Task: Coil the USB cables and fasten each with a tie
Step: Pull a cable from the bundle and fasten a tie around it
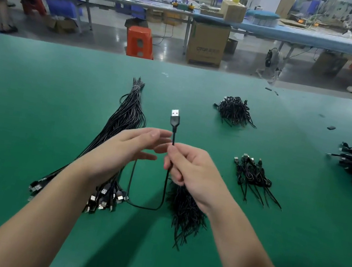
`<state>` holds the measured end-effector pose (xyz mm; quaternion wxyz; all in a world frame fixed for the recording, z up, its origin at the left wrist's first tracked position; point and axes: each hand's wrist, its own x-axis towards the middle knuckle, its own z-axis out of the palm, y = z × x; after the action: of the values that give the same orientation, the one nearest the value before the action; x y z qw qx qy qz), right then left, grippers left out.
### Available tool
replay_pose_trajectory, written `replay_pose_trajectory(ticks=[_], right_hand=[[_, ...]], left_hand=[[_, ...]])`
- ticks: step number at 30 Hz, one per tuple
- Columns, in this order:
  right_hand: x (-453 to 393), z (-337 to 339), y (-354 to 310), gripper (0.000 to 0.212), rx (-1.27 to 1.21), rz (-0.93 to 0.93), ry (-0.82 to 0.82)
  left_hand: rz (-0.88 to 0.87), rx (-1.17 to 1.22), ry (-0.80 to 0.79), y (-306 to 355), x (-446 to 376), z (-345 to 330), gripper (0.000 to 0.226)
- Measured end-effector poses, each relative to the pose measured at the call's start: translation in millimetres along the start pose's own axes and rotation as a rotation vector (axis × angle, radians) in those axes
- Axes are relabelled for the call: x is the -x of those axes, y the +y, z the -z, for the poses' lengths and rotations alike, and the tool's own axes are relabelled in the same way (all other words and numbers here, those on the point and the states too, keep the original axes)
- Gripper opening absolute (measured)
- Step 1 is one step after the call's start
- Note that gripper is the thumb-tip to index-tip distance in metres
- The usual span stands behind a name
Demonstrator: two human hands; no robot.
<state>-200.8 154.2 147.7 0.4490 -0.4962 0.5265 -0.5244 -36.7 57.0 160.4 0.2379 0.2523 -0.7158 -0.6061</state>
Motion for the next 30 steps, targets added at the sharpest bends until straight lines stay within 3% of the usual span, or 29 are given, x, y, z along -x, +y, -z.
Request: replay_pose_trajectory(ticks=[5, 12, 15, 20, 24, 27, 30], right_hand=[[2, -12, 9, 0.025, -0.066, -0.003, -0.058], [4, -17, 19, 0.033, -0.066, 0.003, -0.055], [3, -19, 20, 0.049, 0.01, 0.025, -0.055], [4, -15, 24, 0.042, 0.117, 0.047, -0.099], [5, -21, 24, 0.044, 0.081, 0.006, -0.111], [3, -25, 30, 0.04, -0.122, -0.043, -0.158], [3, -27, 43, 0.041, -0.356, -0.135, -0.228]], left_hand=[[0.004, -0.167, -0.054, 15, 1, -19, 0.034], [0.012, -0.108, 0.048, 11, 7, -18, 0.035], [0.015, -0.102, -0.037, 10, 11, -13, 0.038], [0.042, -0.065, -0.098, -2, 12, -4, 0.042], [-0.041, 0.142, 0.039, -6, 8, -7, 0.047], [-0.134, 0.294, 0.233, -2, 1, -15, 0.052], [-0.183, 0.684, 0.274, 11, -3, -11, 0.057]])
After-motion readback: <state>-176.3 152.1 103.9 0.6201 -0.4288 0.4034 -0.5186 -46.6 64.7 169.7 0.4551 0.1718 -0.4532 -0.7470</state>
